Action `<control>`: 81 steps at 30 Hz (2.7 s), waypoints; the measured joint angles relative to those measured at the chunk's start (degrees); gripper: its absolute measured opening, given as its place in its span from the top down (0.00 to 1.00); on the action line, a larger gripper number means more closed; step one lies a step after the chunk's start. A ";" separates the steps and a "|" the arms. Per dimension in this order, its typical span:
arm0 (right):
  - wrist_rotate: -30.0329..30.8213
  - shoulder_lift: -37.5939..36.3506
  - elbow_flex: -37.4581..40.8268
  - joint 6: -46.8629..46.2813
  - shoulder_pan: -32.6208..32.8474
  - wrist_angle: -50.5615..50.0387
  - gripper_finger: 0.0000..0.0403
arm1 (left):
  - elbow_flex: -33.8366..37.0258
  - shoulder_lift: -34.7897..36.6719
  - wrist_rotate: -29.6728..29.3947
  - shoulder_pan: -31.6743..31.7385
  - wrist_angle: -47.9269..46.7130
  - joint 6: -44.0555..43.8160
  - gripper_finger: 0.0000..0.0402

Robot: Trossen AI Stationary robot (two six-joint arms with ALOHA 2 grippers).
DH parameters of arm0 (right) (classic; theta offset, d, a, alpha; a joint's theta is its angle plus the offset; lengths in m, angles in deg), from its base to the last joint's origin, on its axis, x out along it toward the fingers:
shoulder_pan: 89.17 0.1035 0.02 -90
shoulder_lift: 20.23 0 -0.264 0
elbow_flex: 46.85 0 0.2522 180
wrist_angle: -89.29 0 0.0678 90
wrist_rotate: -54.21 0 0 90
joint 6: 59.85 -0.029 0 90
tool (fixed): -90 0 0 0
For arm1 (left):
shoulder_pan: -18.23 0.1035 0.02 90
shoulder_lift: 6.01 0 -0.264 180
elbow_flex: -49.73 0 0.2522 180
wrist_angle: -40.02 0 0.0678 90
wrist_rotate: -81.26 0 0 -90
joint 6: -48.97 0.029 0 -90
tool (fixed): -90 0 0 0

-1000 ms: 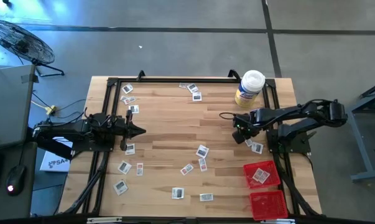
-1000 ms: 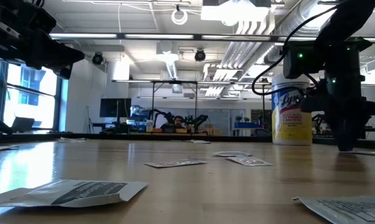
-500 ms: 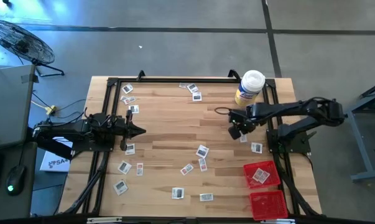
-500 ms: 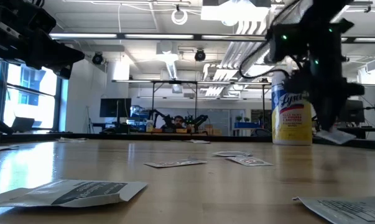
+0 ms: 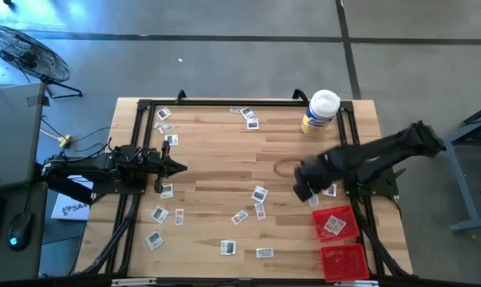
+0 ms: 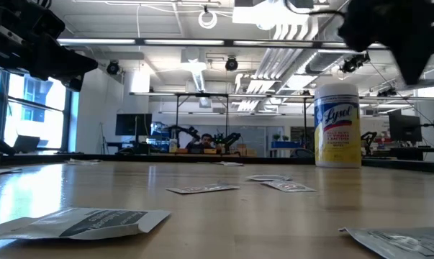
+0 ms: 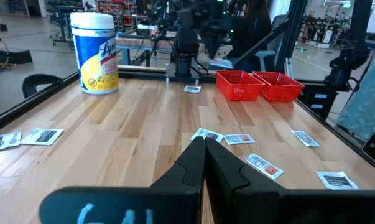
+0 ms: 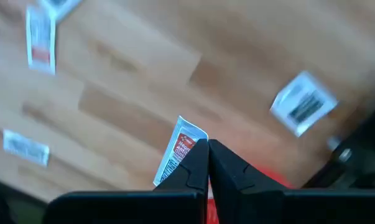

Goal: Pick & Place First Aid Supplies
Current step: Put the white ointment pack into the top red bin, then put the white towelette pack into the bottom red bin

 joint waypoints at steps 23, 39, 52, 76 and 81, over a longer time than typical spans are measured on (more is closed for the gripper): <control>-8.44 0.00 21.44 -27.47 21.55 19.89 0.92 | 0.02 0.00 -0.02 -0.02 0.00 0.00 1.00; 0.11 -0.07 5.13 -22.36 12.34 2.98 0.75 | 0.00 0.00 -0.02 -0.02 0.00 0.00 1.00; 0.12 -0.04 22.20 -19.60 -1.24 11.58 0.79 | 0.01 0.00 -0.01 -0.01 -0.01 0.00 1.00; -0.94 0.21 30.66 -21.68 -4.00 22.16 0.79 | 0.00 0.00 0.00 -0.02 0.00 0.00 1.00; -1.39 1.49 30.87 -21.61 -4.00 22.81 0.79 | 0.00 0.00 -0.02 -0.02 0.00 0.00 1.00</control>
